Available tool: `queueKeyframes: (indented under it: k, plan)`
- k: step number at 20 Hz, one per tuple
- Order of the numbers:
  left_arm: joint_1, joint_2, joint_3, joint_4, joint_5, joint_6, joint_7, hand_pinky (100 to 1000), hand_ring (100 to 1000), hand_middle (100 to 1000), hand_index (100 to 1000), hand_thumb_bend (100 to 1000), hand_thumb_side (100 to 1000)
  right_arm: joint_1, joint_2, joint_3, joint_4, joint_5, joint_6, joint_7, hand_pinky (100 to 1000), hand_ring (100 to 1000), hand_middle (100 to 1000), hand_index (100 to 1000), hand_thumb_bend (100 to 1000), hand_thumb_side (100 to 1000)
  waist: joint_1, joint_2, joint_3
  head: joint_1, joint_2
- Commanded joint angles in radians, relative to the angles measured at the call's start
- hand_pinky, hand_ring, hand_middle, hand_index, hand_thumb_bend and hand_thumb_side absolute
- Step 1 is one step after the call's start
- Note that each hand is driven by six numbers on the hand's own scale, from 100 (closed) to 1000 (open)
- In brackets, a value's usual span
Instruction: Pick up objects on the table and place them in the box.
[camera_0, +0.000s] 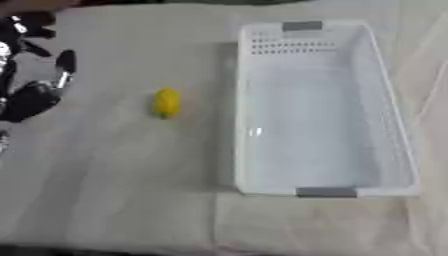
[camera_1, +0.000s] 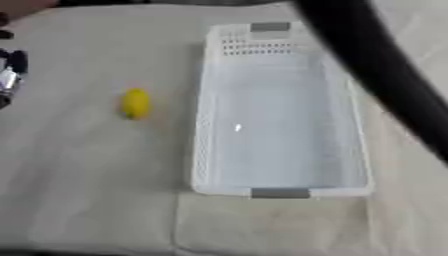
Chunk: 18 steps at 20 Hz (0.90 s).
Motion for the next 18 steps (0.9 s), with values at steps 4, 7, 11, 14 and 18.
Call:
queueKeyframes:
  k: [4,7,11,14,18]
  plan:
    - [-0.080,0.052,-0.053,0.028,-0.079,-0.032,-0.047,596,762,821,859,174,648,0.006,-0.018,0.003,0.015,0.020,0.005,-0.003,510,618,674,718,100,936,0.004,-0.003,-0.010,0.010,-0.012]
    - [-0.102,0.012,-0.057,0.040,-0.112,-0.029,-0.048,585,756,818,856,163,650,0.004,-0.018,0.002,0.015,0.027,0.006,-0.004,510,618,674,718,100,936,0.003,-0.001,-0.014,0.009,-0.011]
    - [-0.126,-0.063,-0.057,0.063,-0.138,-0.019,-0.041,569,749,811,848,141,672,0.003,-0.017,0.001,0.015,0.033,0.007,-0.005,510,618,674,718,100,936,0.001,0.001,-0.017,0.008,-0.011]
    - [-0.135,-0.106,-0.059,0.077,-0.135,-0.017,-0.039,564,746,808,845,131,682,0.001,-0.015,0.001,0.015,0.037,0.007,-0.006,510,619,674,718,100,936,0.000,0.005,-0.019,0.007,-0.009]
    - [-0.145,-0.129,-0.067,0.099,-0.142,-0.019,-0.044,558,742,805,842,123,692,-0.001,-0.015,0.000,0.015,0.040,0.009,-0.009,510,619,674,718,100,937,0.002,0.008,-0.020,0.009,-0.006]
